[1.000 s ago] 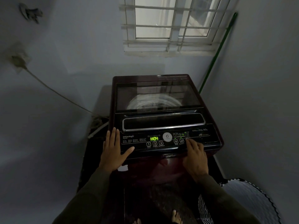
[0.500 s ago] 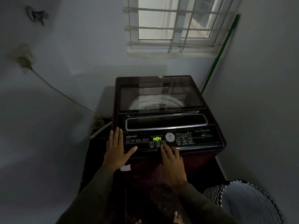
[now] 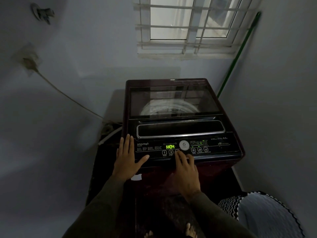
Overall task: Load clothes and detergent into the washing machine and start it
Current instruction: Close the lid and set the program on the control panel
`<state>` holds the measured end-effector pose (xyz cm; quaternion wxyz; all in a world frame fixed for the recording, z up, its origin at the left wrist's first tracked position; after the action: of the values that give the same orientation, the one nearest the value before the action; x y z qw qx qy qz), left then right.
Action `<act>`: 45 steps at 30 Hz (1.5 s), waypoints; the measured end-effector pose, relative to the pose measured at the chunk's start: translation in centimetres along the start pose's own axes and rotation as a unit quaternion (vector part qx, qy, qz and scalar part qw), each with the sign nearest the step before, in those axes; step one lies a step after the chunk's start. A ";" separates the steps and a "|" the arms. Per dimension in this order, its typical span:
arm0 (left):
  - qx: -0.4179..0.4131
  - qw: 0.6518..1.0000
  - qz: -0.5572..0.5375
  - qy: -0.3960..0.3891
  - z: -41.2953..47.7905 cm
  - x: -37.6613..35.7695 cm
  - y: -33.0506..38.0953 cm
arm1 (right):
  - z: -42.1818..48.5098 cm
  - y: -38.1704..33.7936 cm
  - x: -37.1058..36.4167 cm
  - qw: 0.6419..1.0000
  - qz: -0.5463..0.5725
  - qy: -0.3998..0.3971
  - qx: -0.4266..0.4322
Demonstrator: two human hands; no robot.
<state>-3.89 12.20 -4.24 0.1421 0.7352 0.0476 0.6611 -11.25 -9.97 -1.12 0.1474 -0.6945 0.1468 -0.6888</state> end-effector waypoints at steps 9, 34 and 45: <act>-0.001 1.000 0.001 0.011 0.0 0.0 -0.1 | 0.1 0.1 -0.2 1.000 0.027 -0.006 -0.002; 0.001 1.000 0.002 0.005 0.1 -0.1 -0.1 | 0.6 0.8 0.9 1.000 -0.017 -0.009 0.018; -0.002 1.000 -0.001 0.009 0.0 -0.1 -0.1 | 0.7 1.2 0.0 1.000 -0.001 -0.010 0.007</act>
<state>-3.91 12.25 -4.32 0.1437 0.7289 0.0485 0.6676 -10.54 -11.05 -1.62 0.1531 -0.7006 0.1400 -0.6827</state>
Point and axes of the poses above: each hand's wrist, its own z-axis towards the middle knuckle, its own x-axis out of the back of the hand, y = z × x, the point moved 8 cm from there along z, towards the middle knuckle, and after that the axes turned 10 degrees about z, right-handed, at the moved point
